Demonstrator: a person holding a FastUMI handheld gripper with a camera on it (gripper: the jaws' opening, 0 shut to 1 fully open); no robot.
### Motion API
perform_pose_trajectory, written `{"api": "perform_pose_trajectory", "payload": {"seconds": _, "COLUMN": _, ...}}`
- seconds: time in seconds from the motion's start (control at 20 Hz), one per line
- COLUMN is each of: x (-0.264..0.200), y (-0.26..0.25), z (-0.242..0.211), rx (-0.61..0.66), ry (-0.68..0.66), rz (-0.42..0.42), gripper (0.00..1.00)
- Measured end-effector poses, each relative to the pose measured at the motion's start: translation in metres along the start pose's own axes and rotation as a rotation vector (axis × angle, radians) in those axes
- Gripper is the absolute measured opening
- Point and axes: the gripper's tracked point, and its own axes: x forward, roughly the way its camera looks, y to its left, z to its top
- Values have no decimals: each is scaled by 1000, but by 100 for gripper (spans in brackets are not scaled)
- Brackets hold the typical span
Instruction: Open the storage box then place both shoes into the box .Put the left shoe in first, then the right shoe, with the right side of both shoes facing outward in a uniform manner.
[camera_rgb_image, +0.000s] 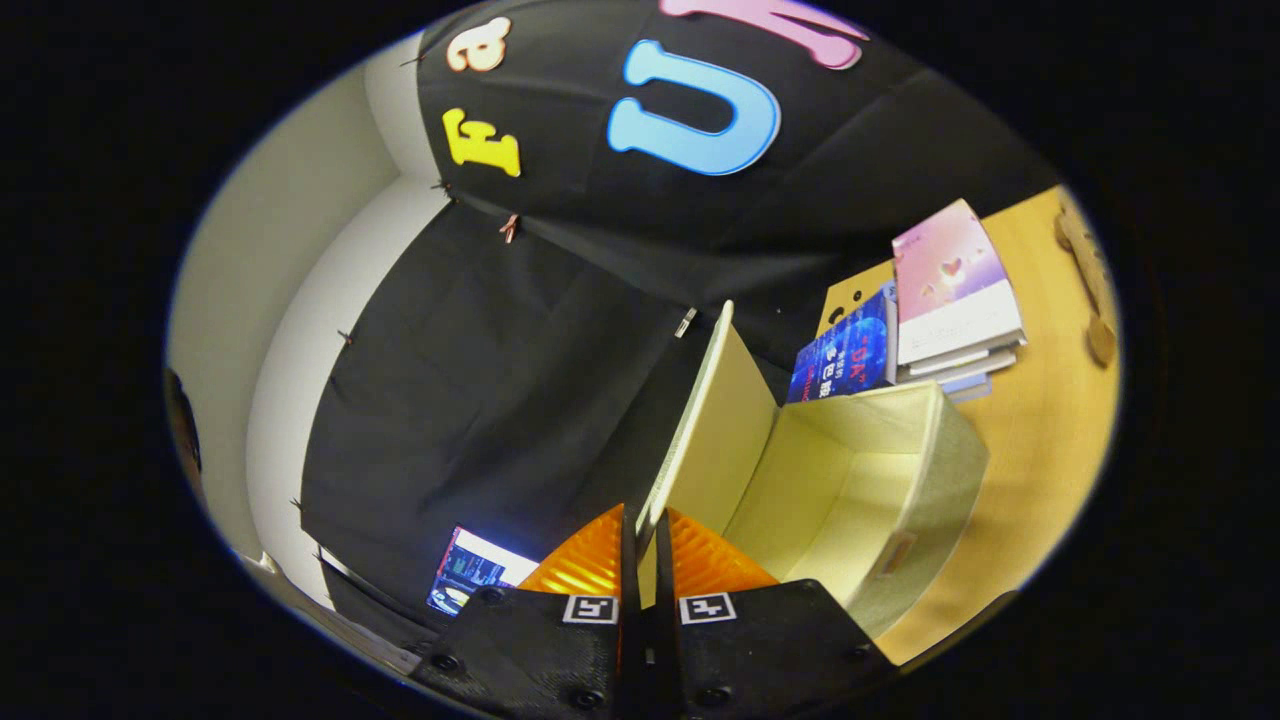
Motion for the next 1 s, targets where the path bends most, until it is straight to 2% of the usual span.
{"api": "perform_pose_trajectory", "payload": {"seconds": 0.25, "x": 56, "y": 40, "z": -8, "rx": -146, "ry": 30, "rz": -3, "gripper": 8}}
{"api": "perform_pose_trajectory", "payload": {"seconds": 0.5, "x": 116, "y": 61, "z": -28, "rx": -234, "ry": 41, "rz": -2, "gripper": 8}}
{"api": "perform_pose_trajectory", "payload": {"seconds": 0.8, "x": 184, "y": 61, "z": -57, "rx": -225, "ry": 63, "rz": -40, "gripper": 8}}
{"api": "perform_pose_trajectory", "payload": {"seconds": 1.0, "x": 210, "y": 52, "z": -73, "rx": -236, "ry": 76, "rz": -65, "gripper": 9}}
